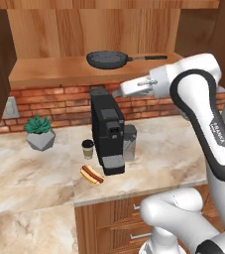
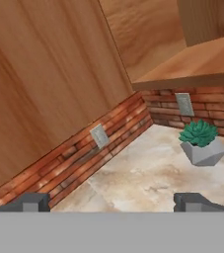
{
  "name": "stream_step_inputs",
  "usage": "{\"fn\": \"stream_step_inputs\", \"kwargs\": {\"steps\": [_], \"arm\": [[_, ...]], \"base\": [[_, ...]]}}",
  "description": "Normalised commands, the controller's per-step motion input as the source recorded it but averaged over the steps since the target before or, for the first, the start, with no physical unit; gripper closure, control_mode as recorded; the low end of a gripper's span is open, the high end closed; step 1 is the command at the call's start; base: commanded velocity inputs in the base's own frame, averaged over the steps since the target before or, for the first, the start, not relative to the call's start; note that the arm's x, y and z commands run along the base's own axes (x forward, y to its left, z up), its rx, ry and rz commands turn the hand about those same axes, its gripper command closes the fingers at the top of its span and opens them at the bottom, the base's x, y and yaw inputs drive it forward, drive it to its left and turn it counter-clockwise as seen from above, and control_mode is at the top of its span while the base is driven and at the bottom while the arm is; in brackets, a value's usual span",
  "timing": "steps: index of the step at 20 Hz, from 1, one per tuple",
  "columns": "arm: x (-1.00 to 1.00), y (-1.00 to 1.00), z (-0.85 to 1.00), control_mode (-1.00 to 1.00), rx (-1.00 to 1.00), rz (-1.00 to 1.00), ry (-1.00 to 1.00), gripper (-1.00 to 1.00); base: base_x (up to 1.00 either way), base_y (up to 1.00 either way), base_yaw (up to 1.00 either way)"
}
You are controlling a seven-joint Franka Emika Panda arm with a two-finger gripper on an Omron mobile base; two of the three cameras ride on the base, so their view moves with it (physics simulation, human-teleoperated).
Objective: Pick the pan from the cabinet and place it on the stove. Then turn on the stove burner for the pan.
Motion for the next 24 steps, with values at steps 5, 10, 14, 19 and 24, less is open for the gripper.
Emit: {"fn": "stream_step_inputs", "kwargs": {"steps": [5,10,14,19,24], "arm": [[0.38,-0.37,0.13,-1.0,0.0,0.0,0.0,-1.0],[0.43,-0.41,0.08,-1.0,0.0,0.0,0.0,-1.0],[0.4,-0.4,0.01,-1.0,0.0,-0.01,0.0,-1.0],[0.26,-0.24,0.02,-1.0,0.0,-0.03,-0.05,-1.0],[0.13,-0.1,0.11,-1.0,0.0,-0.01,-0.12,-1.0]], "base": [[0.0,0.0,0.0],[0.0,0.0,0.0],[0.0,0.0,0.0],[0.0,0.0,0.0],[0.0,0.0,0.0]]}}
